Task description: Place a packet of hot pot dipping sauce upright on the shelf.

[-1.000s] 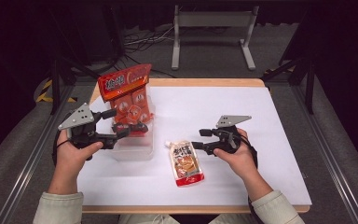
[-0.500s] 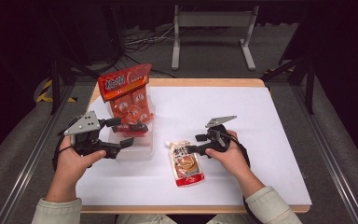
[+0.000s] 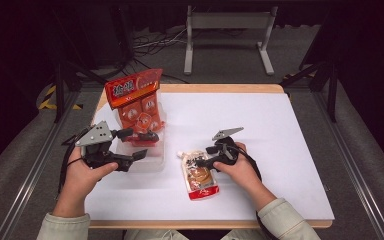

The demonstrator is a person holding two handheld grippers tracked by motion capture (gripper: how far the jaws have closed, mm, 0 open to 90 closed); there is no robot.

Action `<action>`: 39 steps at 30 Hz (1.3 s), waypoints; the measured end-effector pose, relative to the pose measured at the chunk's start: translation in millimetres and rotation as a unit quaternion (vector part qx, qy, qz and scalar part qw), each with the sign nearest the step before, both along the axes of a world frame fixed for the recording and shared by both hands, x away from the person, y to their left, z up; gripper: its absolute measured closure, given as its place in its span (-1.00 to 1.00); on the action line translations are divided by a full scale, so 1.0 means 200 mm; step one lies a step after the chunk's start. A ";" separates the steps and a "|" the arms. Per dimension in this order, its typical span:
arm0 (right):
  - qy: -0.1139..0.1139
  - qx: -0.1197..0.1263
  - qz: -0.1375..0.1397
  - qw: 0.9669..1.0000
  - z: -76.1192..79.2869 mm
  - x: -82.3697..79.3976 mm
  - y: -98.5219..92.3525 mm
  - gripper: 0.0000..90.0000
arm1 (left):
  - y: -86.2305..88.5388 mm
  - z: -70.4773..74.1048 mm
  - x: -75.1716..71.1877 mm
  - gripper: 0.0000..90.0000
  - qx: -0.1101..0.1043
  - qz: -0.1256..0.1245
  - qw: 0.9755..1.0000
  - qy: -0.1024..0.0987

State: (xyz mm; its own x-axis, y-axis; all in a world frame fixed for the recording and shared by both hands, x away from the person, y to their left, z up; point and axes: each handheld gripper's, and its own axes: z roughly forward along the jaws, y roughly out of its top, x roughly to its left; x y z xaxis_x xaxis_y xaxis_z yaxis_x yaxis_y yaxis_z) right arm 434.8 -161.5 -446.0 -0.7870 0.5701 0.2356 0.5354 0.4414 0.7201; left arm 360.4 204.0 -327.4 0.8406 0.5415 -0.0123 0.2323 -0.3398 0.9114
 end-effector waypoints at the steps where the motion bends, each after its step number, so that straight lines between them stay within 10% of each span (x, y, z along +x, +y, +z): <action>1: -0.006 -0.004 0.004 1.000 0.00 -0.01 0.01 -0.50 | 0.00 0.00 0.00 -0.60 0.000 -0.001 1.000 0.002; 16: -0.044 -0.039 0.032 0.998 0.00 -0.05 0.05 -0.25 | 0.00 -0.01 0.02 -0.59 -0.011 -0.006 1.000 0.008; 29: -0.083 -0.075 0.062 0.992 0.03 -0.12 0.10 0.84 | -0.02 -0.02 0.02 -0.59 -0.009 -0.007 1.000 0.011; 39: -0.096 -0.067 0.063 0.991 0.10 -0.15 0.10 0.93 | -0.04 -0.04 0.04 -0.61 -0.008 -0.014 1.000 0.021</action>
